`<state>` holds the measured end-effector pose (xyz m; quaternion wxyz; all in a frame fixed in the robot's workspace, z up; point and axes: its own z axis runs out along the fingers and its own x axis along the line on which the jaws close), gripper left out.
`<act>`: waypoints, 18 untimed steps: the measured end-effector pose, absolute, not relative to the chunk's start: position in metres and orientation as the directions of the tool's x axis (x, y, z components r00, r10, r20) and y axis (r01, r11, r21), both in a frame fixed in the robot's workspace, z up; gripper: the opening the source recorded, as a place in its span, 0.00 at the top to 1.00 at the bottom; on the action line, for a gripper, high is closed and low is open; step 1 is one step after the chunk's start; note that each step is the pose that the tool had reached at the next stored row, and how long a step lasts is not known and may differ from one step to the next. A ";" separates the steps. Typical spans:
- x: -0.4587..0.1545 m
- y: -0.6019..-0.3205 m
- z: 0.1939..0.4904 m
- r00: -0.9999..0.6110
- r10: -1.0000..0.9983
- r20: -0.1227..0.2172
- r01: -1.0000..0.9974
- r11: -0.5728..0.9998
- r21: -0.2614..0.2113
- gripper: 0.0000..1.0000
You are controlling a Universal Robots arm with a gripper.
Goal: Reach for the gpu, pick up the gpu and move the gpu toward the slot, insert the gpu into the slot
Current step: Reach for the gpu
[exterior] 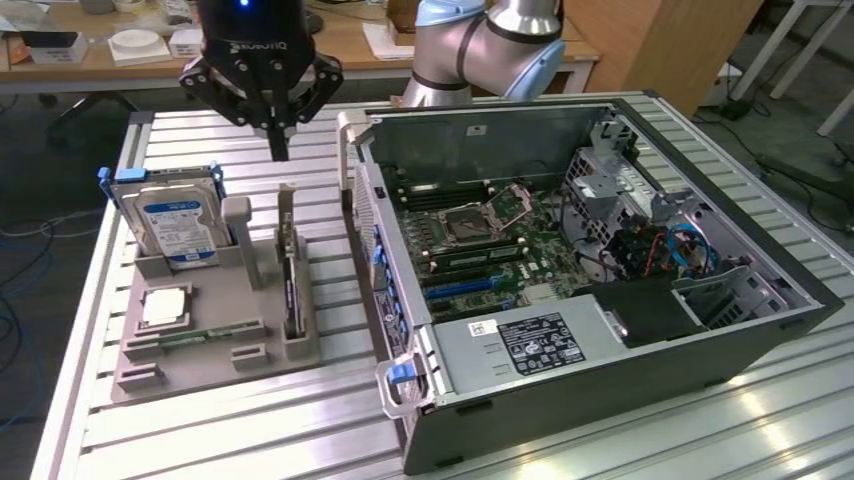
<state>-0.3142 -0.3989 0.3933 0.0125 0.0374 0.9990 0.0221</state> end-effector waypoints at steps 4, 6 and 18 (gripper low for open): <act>-0.323 -0.399 0.393 -0.997 0.075 -0.023 0.074 0.996 0.045 0.90; -0.327 -0.399 0.393 -0.997 0.075 -0.023 0.074 0.996 0.045 0.90; -0.349 -0.399 0.393 -0.997 0.075 -0.023 0.074 0.996 0.045 0.90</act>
